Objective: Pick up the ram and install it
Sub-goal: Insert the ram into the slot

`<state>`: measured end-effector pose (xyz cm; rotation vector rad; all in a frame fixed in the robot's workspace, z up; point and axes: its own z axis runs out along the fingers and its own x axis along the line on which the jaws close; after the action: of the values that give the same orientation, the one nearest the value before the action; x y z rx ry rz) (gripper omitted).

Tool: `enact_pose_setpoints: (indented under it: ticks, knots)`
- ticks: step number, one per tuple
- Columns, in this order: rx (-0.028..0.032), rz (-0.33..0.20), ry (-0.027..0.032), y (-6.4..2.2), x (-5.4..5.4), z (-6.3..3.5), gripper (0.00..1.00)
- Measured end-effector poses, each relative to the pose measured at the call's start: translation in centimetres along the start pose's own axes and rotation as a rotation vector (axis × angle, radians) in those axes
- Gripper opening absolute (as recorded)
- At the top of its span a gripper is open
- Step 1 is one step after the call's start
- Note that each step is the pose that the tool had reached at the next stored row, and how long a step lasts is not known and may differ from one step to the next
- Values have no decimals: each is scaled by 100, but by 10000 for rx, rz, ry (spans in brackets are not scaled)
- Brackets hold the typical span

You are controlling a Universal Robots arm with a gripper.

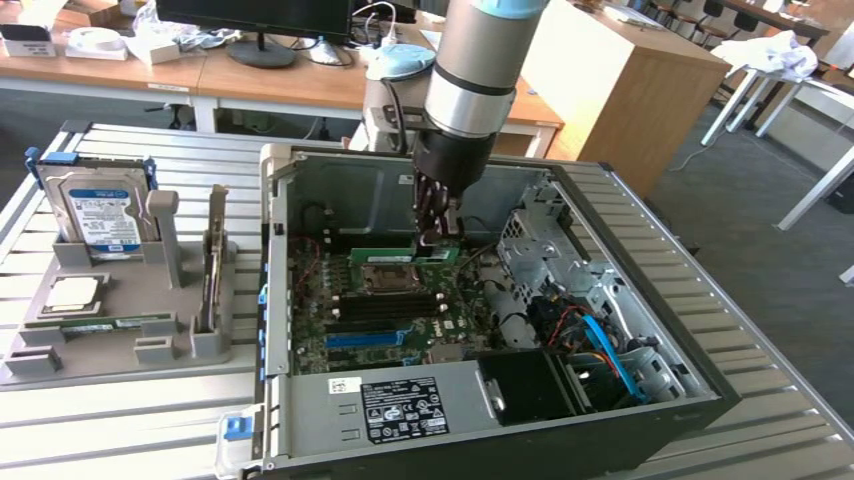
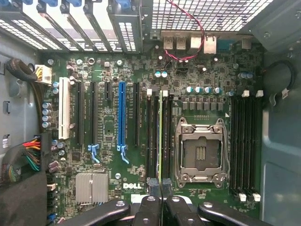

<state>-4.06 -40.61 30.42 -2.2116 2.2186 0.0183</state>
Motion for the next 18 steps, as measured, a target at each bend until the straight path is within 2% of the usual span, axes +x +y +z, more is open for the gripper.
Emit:
enact_pose_setpoints:
  ticks: [18]
  knots:
    - [12,0,0,0,1,112,12]
